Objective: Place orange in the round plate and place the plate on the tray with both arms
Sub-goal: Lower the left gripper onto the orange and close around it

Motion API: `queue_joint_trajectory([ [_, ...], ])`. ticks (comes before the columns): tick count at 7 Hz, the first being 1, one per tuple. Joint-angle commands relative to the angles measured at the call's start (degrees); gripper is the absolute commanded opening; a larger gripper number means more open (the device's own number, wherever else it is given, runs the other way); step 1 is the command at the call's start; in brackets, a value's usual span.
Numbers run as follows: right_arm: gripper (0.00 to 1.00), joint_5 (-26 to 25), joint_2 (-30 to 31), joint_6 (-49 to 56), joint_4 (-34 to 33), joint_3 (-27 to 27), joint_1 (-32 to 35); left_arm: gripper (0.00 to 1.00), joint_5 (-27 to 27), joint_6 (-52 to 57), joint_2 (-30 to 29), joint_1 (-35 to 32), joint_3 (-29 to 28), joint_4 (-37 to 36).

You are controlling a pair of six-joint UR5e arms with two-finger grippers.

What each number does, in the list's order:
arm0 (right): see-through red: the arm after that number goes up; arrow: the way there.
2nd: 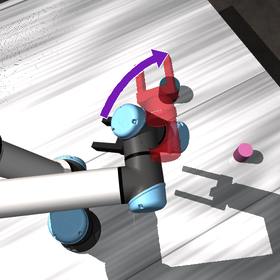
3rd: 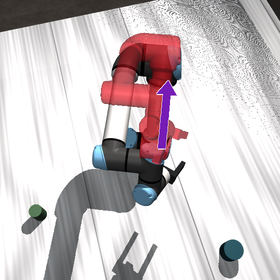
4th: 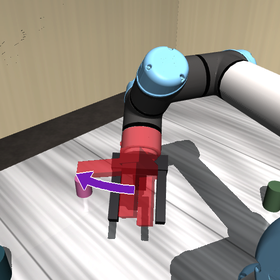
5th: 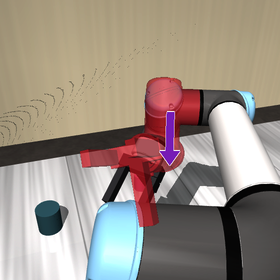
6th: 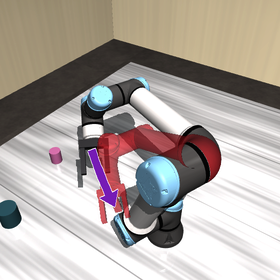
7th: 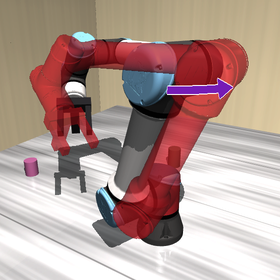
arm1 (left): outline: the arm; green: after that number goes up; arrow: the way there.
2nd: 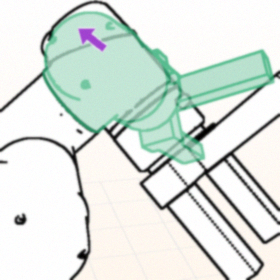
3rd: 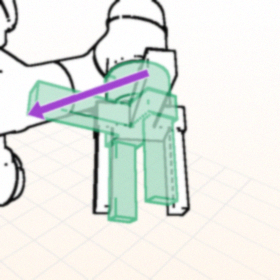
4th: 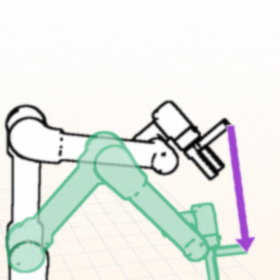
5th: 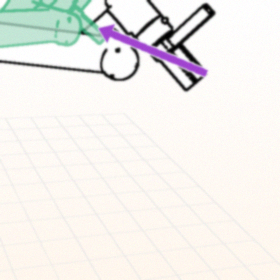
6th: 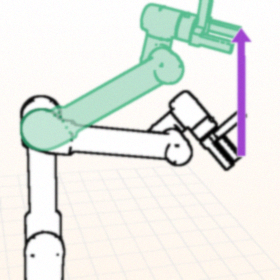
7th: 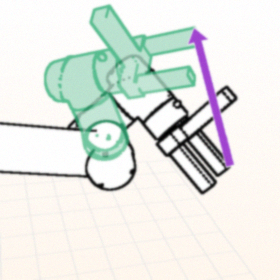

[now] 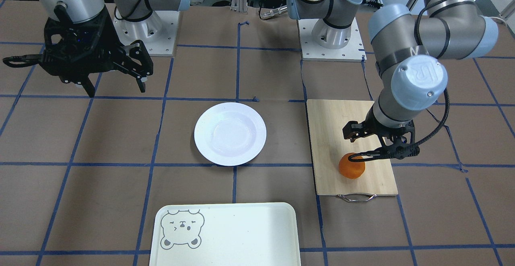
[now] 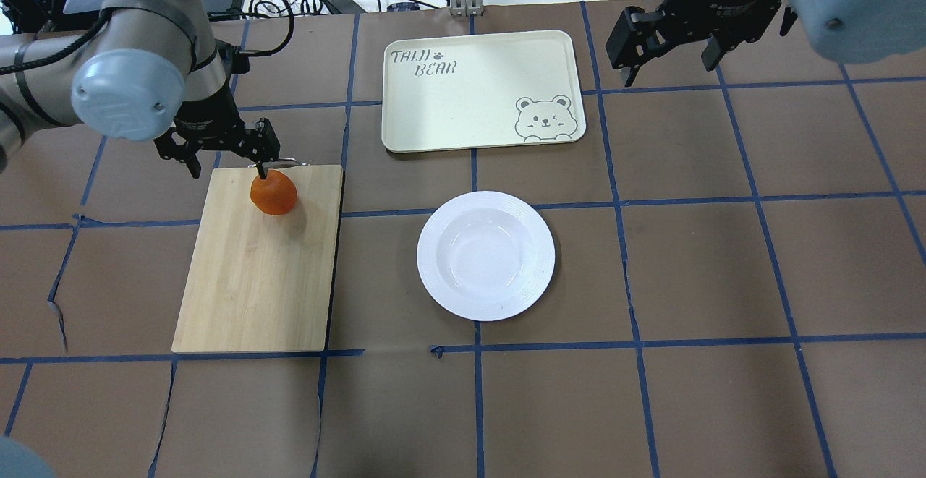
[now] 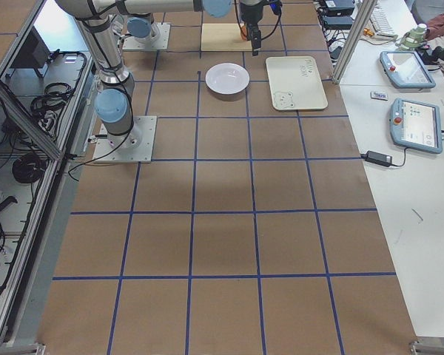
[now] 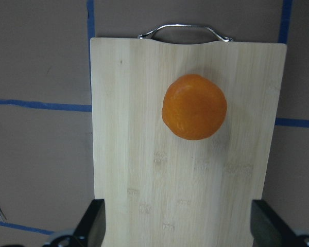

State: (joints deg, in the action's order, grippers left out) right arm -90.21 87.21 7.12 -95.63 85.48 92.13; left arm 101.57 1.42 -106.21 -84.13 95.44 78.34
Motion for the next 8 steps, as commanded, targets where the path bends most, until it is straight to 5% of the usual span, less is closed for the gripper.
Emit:
queue_joint_trajectory([
  [1,1.0,0.0,-0.1,0.1,0.0,0.0,0.0,1.0,-1.6,0.6,-6.8,0.4,0.1,-5.5],
  [5,1.0,0.2,-0.4,1.1,-0.5,-0.2,-0.1,1.0,-5.6,2.1,-12.2,0.4,0.4,-12.3],
  [6,1.0,-0.1,-1.2,1.1,-0.4,-0.8,-0.8,0.8,-5.9,2.5,-12.4,0.5,0.4,-11.6],
  [8,1.0,-0.3,-1.4,0.7,0.1,-0.8,-0.3,0.25,-5.7,3.7,-12.4,0.5,0.4,-10.8],
])
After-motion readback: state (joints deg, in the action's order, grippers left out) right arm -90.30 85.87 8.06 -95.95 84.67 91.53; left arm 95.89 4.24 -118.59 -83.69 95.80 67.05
